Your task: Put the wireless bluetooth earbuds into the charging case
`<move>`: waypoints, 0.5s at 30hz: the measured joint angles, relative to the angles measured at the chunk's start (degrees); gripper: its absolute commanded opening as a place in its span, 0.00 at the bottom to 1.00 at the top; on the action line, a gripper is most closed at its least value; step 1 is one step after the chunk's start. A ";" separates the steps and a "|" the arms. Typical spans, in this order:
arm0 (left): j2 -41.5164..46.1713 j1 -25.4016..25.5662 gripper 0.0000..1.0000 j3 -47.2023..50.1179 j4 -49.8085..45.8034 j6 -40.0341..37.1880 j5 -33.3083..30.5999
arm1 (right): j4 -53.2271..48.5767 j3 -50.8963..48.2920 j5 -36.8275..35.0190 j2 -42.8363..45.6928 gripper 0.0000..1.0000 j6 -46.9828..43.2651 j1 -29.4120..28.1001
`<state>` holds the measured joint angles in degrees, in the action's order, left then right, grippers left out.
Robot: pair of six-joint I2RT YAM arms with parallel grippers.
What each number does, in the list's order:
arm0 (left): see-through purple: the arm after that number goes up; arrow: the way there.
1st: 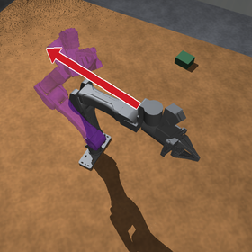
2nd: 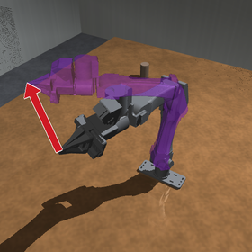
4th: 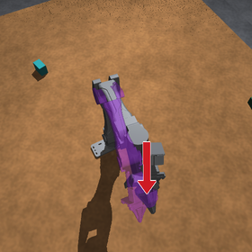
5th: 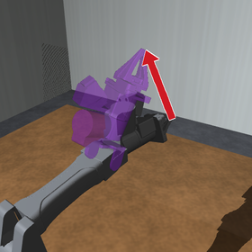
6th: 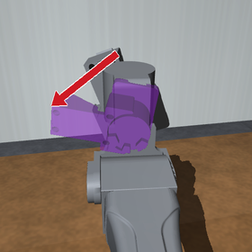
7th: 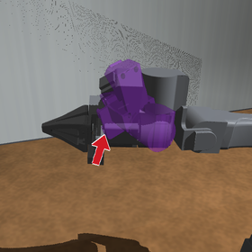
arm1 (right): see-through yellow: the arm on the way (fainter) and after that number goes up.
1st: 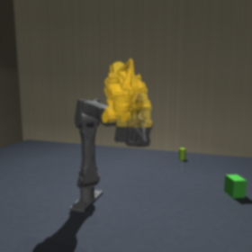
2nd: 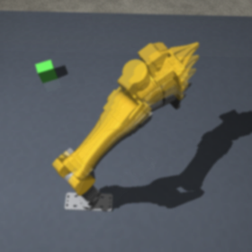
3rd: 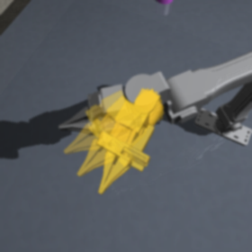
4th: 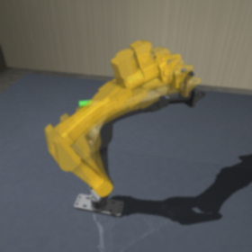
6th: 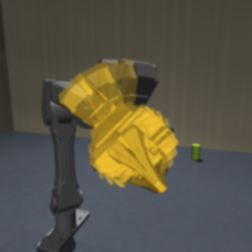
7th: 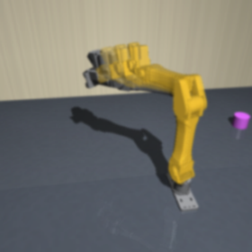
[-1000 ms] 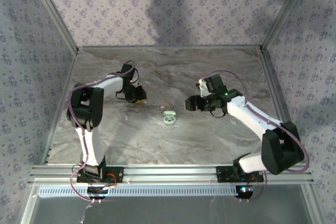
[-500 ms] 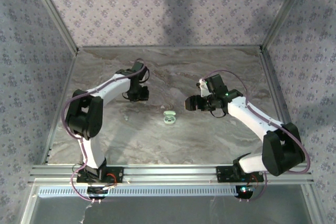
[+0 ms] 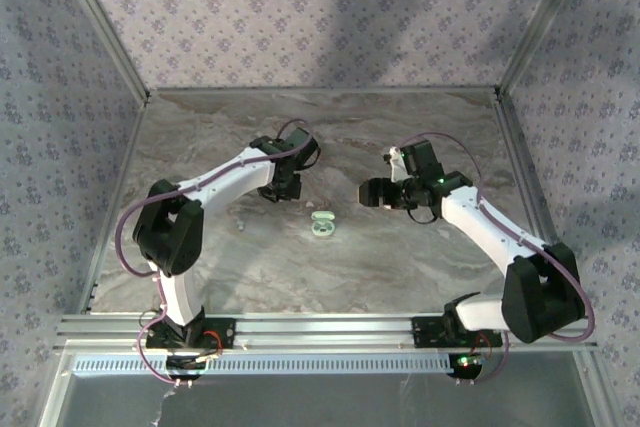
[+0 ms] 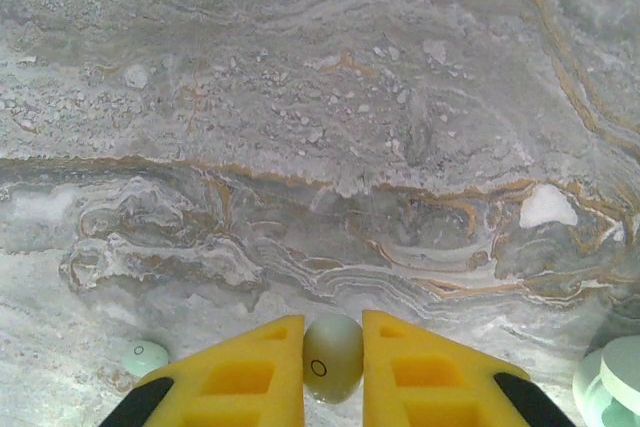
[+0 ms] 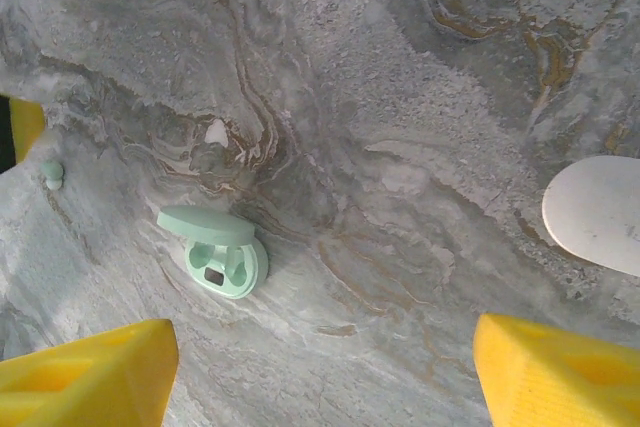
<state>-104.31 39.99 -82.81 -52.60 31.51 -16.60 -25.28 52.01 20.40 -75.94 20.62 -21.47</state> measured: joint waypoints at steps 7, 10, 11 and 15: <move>1.81 2.43 0.18 0.33 0.37 3.02 -0.35 | 1.68 -1.53 1.29 -1.07 0.74 1.86 0.24; 3.37 3.26 0.18 1.97 1.68 4.33 0.37 | 2.54 -2.32 2.05 -2.03 0.72 2.69 0.24; 3.82 3.37 0.18 2.78 2.25 4.85 0.85 | 2.78 -2.51 2.38 -2.51 0.71 2.89 0.15; 5.46 4.11 0.18 6.56 4.83 6.82 3.26 | 3.52 -3.04 3.04 -4.31 0.70 3.15 -0.63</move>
<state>-98.85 44.10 -76.25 -47.77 38.33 -13.34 -21.76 48.97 23.44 -80.25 23.77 -22.11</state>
